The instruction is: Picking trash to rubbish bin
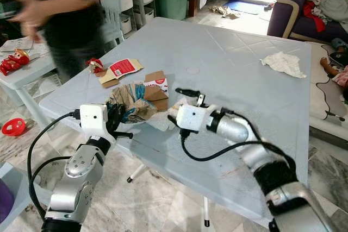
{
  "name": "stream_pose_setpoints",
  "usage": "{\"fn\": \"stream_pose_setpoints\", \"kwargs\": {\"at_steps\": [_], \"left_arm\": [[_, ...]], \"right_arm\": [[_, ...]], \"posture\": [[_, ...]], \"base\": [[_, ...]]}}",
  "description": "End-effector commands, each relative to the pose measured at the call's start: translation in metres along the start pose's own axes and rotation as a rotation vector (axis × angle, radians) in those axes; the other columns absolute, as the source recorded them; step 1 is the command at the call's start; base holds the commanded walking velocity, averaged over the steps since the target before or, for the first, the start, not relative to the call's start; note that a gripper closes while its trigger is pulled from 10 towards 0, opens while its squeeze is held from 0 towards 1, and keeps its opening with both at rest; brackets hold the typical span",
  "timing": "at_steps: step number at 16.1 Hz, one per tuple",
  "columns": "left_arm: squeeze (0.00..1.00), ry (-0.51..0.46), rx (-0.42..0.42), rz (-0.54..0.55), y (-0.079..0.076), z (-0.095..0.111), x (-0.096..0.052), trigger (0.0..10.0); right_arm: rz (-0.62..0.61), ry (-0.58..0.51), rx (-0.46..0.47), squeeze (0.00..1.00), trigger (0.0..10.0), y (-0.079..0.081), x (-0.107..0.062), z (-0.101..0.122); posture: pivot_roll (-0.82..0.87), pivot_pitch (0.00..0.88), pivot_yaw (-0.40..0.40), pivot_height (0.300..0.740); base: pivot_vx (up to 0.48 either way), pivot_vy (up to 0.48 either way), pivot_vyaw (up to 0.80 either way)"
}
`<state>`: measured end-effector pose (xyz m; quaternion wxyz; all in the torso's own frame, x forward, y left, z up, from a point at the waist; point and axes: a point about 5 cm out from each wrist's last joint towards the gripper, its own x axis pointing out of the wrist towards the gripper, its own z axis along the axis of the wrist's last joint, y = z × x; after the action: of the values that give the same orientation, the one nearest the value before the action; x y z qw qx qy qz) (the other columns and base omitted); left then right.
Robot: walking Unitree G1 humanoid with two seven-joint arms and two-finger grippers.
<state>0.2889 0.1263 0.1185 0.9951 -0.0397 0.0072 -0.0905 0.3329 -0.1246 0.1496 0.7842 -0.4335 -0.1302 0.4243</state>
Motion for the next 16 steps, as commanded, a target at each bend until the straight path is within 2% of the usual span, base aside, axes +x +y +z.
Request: {"fn": "stream_pose_setpoints", "kwargs": {"at_steps": [1, 3, 7, 11, 16], "left_arm": [[0.0, -0.014, 0.003, -0.015, -0.001, 0.006, 0.001, 0.0], [0.0, -0.014, 0.002, -0.016, -0.001, 0.006, 0.001, 0.0], [0.0, -0.012, -0.002, -0.026, -0.003, 0.006, 0.0, 0.0], [0.0, -0.013, -0.011, -0.029, -0.006, 0.006, 0.0, 0.0], [0.0, -0.005, -0.013, -0.045, -0.008, 0.005, -0.002, 0.0]], "right_arm": [[0.043, -0.023, -0.038, 0.0, 10.0, -0.006, 0.001, 0.003], [0.045, -0.055, -0.038, 0.0, 10.0, -0.013, 0.002, 0.008], [0.162, -0.07, -0.139, 0.0, 10.0, -0.006, 0.0, 0.008], [0.225, -0.047, -0.196, 0.0, 10.0, -0.001, 0.005, 0.003], [0.135, 0.033, -0.199, 0.0, 10.0, -0.002, 0.019, -0.006]], "posture": [[-0.01, 0.023, 0.032, 0.74], [-0.01, 0.027, 0.031, 0.74], [-0.01, 0.033, 0.028, 0.74], [-0.01, 0.032, 0.022, 0.74], [-0.01, 0.039, 0.023, 0.74]], "base": [[0.0, 0.0, 0.0], [0.0, 0.0, 0.0], [0.0, 0.0, 0.0], [0.0, 0.0, 0.0], [0.0, 0.0, 0.0]]}}
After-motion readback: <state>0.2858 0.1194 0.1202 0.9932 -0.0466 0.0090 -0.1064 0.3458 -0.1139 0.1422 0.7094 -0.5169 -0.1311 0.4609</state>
